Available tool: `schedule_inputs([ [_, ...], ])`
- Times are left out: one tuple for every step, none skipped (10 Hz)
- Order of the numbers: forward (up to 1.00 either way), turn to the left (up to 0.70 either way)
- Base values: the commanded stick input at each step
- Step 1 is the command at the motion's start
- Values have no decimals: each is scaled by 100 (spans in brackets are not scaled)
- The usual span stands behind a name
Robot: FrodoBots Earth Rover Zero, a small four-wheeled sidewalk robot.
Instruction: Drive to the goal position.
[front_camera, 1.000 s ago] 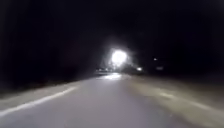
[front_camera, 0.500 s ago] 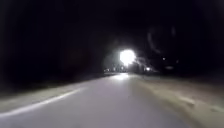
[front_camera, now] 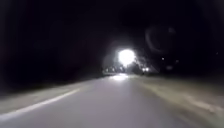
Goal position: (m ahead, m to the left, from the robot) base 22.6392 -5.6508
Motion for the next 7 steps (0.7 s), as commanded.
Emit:
schedule_inputs([
  [100, 0],
  [100, 0],
  [100, 0],
  [100, 0],
  [100, 0],
  [100, 0],
  [100, 0],
])
